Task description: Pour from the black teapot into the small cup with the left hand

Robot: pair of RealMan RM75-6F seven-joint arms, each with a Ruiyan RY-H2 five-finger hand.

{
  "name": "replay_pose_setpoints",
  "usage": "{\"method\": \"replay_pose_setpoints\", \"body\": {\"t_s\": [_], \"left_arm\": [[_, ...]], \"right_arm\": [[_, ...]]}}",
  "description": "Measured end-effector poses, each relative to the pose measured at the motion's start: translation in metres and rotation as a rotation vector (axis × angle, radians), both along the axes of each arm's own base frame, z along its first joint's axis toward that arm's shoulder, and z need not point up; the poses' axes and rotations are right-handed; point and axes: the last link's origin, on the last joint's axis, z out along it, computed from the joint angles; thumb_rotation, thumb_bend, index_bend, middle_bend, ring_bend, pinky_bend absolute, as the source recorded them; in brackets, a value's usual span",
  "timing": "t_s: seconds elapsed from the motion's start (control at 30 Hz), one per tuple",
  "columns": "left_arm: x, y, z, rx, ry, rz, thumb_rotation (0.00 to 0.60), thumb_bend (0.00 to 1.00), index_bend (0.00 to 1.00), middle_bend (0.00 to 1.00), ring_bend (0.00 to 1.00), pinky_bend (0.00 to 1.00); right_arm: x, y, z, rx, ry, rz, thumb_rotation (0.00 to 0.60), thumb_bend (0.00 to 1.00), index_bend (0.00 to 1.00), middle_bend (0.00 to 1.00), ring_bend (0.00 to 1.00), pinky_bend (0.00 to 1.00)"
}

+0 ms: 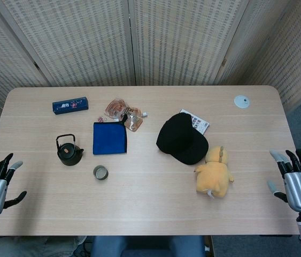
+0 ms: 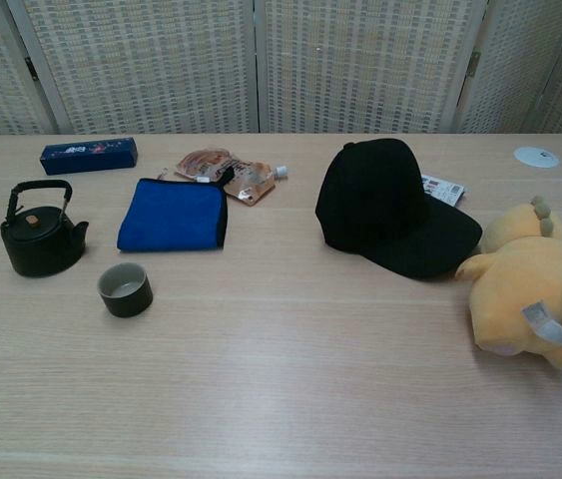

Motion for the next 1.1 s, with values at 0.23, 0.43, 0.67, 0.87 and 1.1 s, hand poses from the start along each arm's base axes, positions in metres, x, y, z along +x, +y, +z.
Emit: {"method": "replay_pose_setpoints", "body": {"t_s": [0.23,0.43,0.67,0.87,1.1], "left_arm": [[0.002,0.005,0.002,-0.005,-0.005,-0.014,0.600,0.21,0.18,0.00,0.11,0.02],[0.006,0.011,0.003,-0.013,-0.018,-0.043,0.600,0.21,0.18,0.00,0.11,0.02],[0.016,0.037,0.007,-0.045,-0.045,-0.106,0.600,0.21,0.17,0.00,0.11,0.02],[0.025,0.062,0.004,-0.115,-0.080,-0.124,0.600,0.19,0.13,0.00,0.10,0.02],[0.042,0.095,-0.004,-0.203,-0.081,-0.137,0.300,0.11,0.11,0.00,0.11,0.00]], "right_arm": [[0.001,0.002,0.002,-0.012,-0.001,0.006,0.600,0.27,0.14,0.22,0.08,0.07],[0.002,0.004,0.007,-0.030,0.007,0.016,0.600,0.27,0.14,0.22,0.08,0.07],[0.008,0.001,0.014,-0.052,0.021,0.042,0.600,0.27,0.14,0.22,0.08,0.07],[0.015,-0.001,0.023,-0.074,0.047,0.063,0.600,0.27,0.14,0.22,0.08,0.07],[0.019,-0.002,0.027,-0.080,0.053,0.070,0.600,0.27,0.14,0.22,0.08,0.07]]}}
